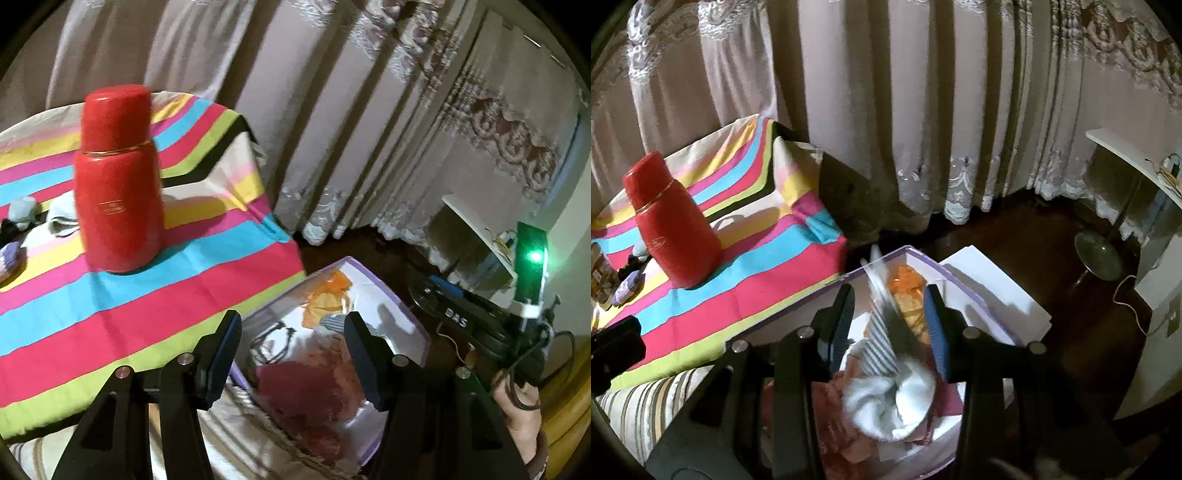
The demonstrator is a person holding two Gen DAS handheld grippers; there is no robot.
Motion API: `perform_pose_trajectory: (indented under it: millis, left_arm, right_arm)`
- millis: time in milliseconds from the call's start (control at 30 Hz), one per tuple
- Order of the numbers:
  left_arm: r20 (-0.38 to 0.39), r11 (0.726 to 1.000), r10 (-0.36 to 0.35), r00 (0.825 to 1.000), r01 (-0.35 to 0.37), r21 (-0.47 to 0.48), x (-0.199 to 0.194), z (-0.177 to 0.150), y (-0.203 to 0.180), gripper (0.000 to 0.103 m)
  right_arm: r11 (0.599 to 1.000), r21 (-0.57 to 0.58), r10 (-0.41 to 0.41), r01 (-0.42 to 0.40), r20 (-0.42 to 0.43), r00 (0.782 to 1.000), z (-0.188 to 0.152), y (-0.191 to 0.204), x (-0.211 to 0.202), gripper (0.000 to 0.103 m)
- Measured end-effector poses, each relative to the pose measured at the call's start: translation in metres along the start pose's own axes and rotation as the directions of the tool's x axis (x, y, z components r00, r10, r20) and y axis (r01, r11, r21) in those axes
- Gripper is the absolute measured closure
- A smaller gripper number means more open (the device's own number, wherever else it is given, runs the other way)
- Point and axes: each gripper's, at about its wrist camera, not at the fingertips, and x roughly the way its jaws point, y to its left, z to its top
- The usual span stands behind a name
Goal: Organize soft objects
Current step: 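Withdraw both open tools from the box back over the bed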
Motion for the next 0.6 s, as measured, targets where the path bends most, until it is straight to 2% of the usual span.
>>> perform_pose_trajectory:
  millis: [167,300,400,500,600]
  left_arm:
    - [0.023,0.994,0.085,0.996,-0.083,-0.075,-0.017,0.005,0.042,0.044]
    - [0.042,0.971,0.195,0.98,-0.187,-0.148,-0.037,0.008,0.095,0.044]
    - [0.037,0.934,0.279,0.959,-0.262,-0.244,-0.051,0.007,0.145,0.044]
    - [0.031,0.883,0.359,0.933,-0.328,-0.336,-0.067,0.004,0.199,0.044]
    - [0.029,0.839,0.418,0.908,-0.373,-0.397,-0.081,0.0,0.241,0.044]
  right_arm:
    - [0.997,-0.054,0.061,-0.062,-0.021,0.998,-0.004,0.029,0.0,0.06]
    - [0.984,-0.129,0.121,-0.126,-0.044,0.992,-0.007,0.064,-0.003,0.06]
    - [0.964,-0.2,0.168,-0.178,-0.063,0.984,-0.011,0.098,-0.005,0.06]
    - [0.932,-0.266,0.23,-0.246,-0.093,0.969,-0.014,0.137,-0.007,0.06]
    - [0.9,-0.322,0.269,-0.292,-0.115,0.956,-0.016,0.173,-0.008,0.06]
